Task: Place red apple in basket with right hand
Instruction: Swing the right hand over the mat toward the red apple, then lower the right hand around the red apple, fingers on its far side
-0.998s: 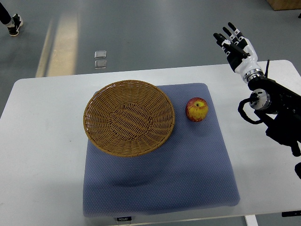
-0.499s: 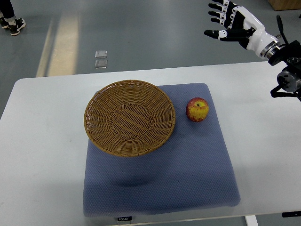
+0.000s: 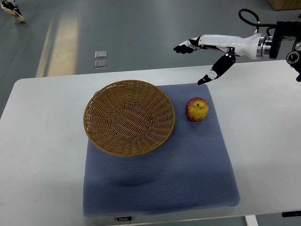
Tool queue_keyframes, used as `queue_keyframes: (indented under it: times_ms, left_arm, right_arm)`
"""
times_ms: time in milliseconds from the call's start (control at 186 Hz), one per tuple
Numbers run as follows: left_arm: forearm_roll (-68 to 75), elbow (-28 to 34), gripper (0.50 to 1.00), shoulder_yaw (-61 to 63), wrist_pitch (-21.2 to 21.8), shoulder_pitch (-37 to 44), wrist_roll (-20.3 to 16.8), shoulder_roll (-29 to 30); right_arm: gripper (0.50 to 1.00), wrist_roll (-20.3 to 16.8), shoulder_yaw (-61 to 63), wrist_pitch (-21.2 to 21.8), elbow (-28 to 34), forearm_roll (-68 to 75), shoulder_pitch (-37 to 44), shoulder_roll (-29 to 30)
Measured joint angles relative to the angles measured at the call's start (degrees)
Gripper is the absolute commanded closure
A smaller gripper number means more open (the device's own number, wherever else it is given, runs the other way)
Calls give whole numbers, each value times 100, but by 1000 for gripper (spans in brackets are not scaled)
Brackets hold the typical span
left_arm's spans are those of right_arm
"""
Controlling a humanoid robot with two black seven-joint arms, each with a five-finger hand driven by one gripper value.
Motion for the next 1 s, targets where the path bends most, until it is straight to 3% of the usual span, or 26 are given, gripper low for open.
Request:
queue_keyframes:
  times_ms: [215, 606, 998]
  left_arm:
    - [0, 0, 500, 0, 0, 0, 0, 0]
    - [0, 1, 500, 0, 0, 0, 0, 0]
    - [0, 1, 500, 0, 0, 0, 0, 0]
  right_arm:
    - [576, -7, -528, -284, -24, -776, 80, 38]
    - [576, -41, -1764, -1357, -290, -925, -41, 145]
    - [583, -79, -1961, -1699, -690, -1072, -165, 646]
